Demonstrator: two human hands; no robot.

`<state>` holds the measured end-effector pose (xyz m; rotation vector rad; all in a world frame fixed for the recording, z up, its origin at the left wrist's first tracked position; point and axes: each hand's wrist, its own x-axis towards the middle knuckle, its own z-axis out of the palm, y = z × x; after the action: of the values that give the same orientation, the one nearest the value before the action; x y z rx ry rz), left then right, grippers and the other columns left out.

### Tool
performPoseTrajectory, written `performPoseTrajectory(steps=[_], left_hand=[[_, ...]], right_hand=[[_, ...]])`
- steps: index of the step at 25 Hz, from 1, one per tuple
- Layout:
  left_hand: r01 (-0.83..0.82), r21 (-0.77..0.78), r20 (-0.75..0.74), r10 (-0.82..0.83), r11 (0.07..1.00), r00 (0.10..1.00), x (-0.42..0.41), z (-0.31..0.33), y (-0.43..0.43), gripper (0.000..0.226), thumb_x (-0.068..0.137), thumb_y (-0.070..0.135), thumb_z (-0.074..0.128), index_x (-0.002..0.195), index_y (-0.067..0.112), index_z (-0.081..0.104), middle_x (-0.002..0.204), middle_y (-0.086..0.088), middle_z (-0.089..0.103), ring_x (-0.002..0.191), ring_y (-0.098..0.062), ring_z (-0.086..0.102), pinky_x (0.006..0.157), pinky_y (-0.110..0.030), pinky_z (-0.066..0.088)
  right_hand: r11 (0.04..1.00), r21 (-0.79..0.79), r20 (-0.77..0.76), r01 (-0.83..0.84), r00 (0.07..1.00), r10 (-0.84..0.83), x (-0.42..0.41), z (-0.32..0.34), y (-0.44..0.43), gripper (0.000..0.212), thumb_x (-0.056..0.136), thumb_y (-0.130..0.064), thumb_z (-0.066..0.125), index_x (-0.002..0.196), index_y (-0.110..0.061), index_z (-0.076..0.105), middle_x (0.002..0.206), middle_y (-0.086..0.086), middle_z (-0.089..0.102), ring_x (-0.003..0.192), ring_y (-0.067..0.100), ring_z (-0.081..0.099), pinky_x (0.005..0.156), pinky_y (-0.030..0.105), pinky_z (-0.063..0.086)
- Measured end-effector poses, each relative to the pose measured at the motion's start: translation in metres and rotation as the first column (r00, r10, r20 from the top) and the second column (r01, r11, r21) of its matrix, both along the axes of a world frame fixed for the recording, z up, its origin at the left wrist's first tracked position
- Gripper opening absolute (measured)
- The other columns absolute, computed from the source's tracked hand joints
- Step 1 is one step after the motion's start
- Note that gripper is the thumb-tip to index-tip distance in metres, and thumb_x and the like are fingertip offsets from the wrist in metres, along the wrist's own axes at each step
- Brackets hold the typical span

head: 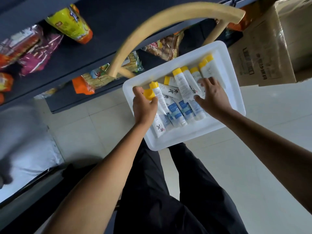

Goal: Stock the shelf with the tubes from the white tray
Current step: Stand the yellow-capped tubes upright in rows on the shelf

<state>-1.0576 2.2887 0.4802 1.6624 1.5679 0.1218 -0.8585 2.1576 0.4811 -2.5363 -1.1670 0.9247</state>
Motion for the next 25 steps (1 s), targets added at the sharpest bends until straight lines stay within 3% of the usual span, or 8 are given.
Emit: performPoseTrajectory(steps=[3,6,9,12,15,18,21,25], left_hand=[[-0.182,-0.019,0.205,0.182,0.983,0.962,-0.010,0.027,-0.005,0.033,0.084,0.010,0.071,0.107,0.012,0.047,0.089,0.004,0.064,0.085,-0.023,0.063,0.075,-0.035,0.053],[-0.344,-0.151,0.315,0.375,0.927,0.872,-0.021,0.040,-0.010,0.028,0.084,0.015,0.073,0.106,0.020,0.058,0.104,-0.007,0.070,0.095,-0.027,0.068,0.071,-0.022,0.055],[-0.396,-0.292,0.418,0.488,0.871,0.766,-0.032,0.058,-0.006,0.020,0.088,0.005,0.074,0.101,0.012,0.062,0.101,-0.010,0.070,0.087,-0.020,0.069,0.071,-0.025,0.058],[-0.426,-0.366,0.451,0.558,0.827,0.697,-0.045,0.074,0.001,0.018,0.090,-0.001,0.071,0.100,0.007,0.059,0.091,-0.002,0.069,0.081,-0.015,0.068,0.072,-0.027,0.059],[-0.453,-0.433,0.482,0.625,0.779,0.614,-0.058,0.085,0.009,0.019,0.087,0.006,0.075,0.097,0.009,0.059,0.090,0.002,0.069,0.088,-0.018,0.071,0.075,-0.031,0.060],[-0.473,-0.489,0.476,0.678,0.733,0.560,-0.067,0.091,0.013,0.015,0.088,0.012,0.074,0.092,0.011,0.060,0.095,-0.004,0.065,0.092,-0.022,0.069,0.078,-0.032,0.060],[-0.494,-0.557,0.441,0.742,0.668,0.505,-0.065,0.103,0.016,0.013,0.094,0.014,0.072,0.085,0.016,0.062,0.105,-0.012,0.060,0.101,-0.028,0.062,0.079,-0.032,0.060],[-0.507,-0.654,0.349,0.818,0.562,0.457,-0.057,0.137,0.019,0.011,0.094,0.026,0.072,0.089,0.020,0.064,0.103,-0.010,0.062,0.087,-0.020,0.063,0.062,-0.029,0.058]], right_hand=[[0.990,-0.133,-0.053,-0.054,0.997,0.047,-0.002,-0.030,0.034,0.059,0.089,-0.026,0.072,0.140,-0.009,0.048,0.134,0.015,0.055,0.125,0.032,0.050,0.098,0.042,0.045],[0.974,-0.213,-0.036,-0.075,0.997,0.069,-0.003,-0.054,0.068,0.059,0.089,-0.028,0.071,0.138,-0.005,0.046,0.134,0.019,0.053,0.124,0.035,0.049,0.098,0.044,0.046],[0.955,-0.295,0.051,-0.019,0.998,0.035,-0.007,-0.073,0.100,0.069,0.087,-0.027,0.076,0.142,-0.008,0.041,0.138,0.019,0.050,0.125,0.037,0.050,0.092,0.046,0.048],[0.948,-0.318,0.156,0.007,0.987,0.044,-0.017,-0.092,0.116,0.082,0.082,-0.040,0.080,0.145,-0.006,0.040,0.135,0.017,0.054,0.121,0.038,0.054,0.091,0.049,0.049],[0.966,-0.256,0.191,0.037,0.981,0.013,-0.020,-0.100,0.115,0.071,0.084,-0.040,0.077,0.138,-0.005,0.048,0.130,0.015,0.057,0.117,0.036,0.055,0.088,0.048,0.048],[0.964,-0.263,0.180,0.039,0.984,0.010,-0.016,-0.090,0.108,0.059,0.083,-0.037,0.076,0.129,-0.005,0.057,0.127,0.015,0.055,0.114,0.036,0.055,0.080,0.040,0.042],[0.969,-0.243,0.181,0.052,0.983,-0.008,-0.014,-0.062,0.104,0.053,0.083,-0.036,0.072,0.122,-0.002,0.059,0.122,0.018,0.053,0.110,0.039,0.056,0.082,0.043,0.046],[0.987,-0.141,0.163,0.074,0.985,-0.050,-0.016,-0.003,0.091,0.047,0.079,-0.039,0.071,0.113,-0.008,0.061,0.113,0.014,0.063,0.100,0.036,0.062,0.073,0.035,0.041]])
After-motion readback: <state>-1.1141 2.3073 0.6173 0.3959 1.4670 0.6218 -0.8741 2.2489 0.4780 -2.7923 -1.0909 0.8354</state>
